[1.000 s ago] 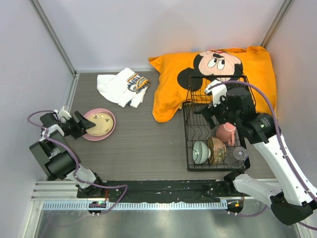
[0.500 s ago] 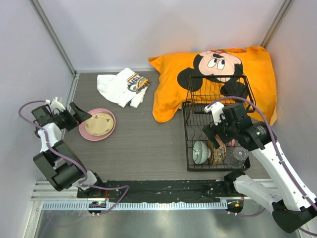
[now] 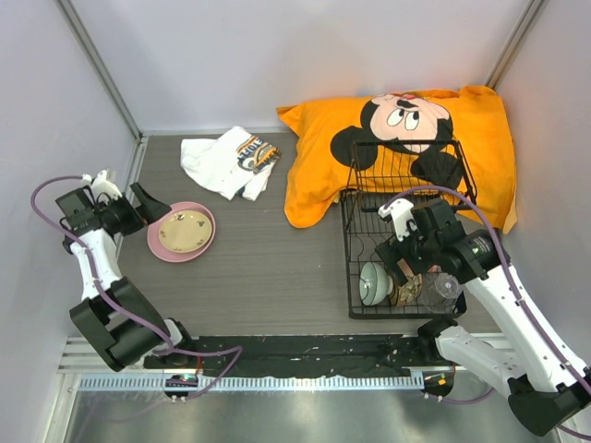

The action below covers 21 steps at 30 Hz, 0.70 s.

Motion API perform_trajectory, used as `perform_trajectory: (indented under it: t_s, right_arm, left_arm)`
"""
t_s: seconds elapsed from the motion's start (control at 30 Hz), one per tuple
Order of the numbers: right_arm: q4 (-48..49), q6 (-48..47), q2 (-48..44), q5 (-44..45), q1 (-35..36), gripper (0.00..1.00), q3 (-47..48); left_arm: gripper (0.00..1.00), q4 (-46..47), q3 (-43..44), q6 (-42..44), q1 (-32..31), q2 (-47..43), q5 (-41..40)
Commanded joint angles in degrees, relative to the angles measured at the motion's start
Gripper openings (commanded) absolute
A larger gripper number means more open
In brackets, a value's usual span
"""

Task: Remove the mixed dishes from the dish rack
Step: Move the dish rack to the center of the board.

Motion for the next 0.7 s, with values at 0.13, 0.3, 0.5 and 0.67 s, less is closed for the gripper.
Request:
perform_trajectory:
  t_s: [0.13, 0.3, 0.5, 0.67]
  right_arm:
    - [1.3, 1.2, 3.3, 2.9, -0.3, 0.98, -0.3]
    - [0.2, 1.3, 4.8, 4.6, -0.3, 0.97, 0.2]
    - [-2.0, 1.1, 7.2, 6.6, -0.6, 0.96, 1.3]
    - [-2.4, -0.1, 7.6, 6.8, -1.3, 0.96, 0.4]
  left_arm:
    - [1.00, -2.8, 3.7, 2.6, -1.0, -1.8, -0.4]
    - [1.00, -3.3, 4.1, 3.4, -1.1, -1.8, -1.2]
    - [1.00, -3.3, 5.2, 3.3, -1.3, -0.8, -1.4]
    - [1.00, -3.3, 5.6, 3.1, -1.4, -0.3, -1.3]
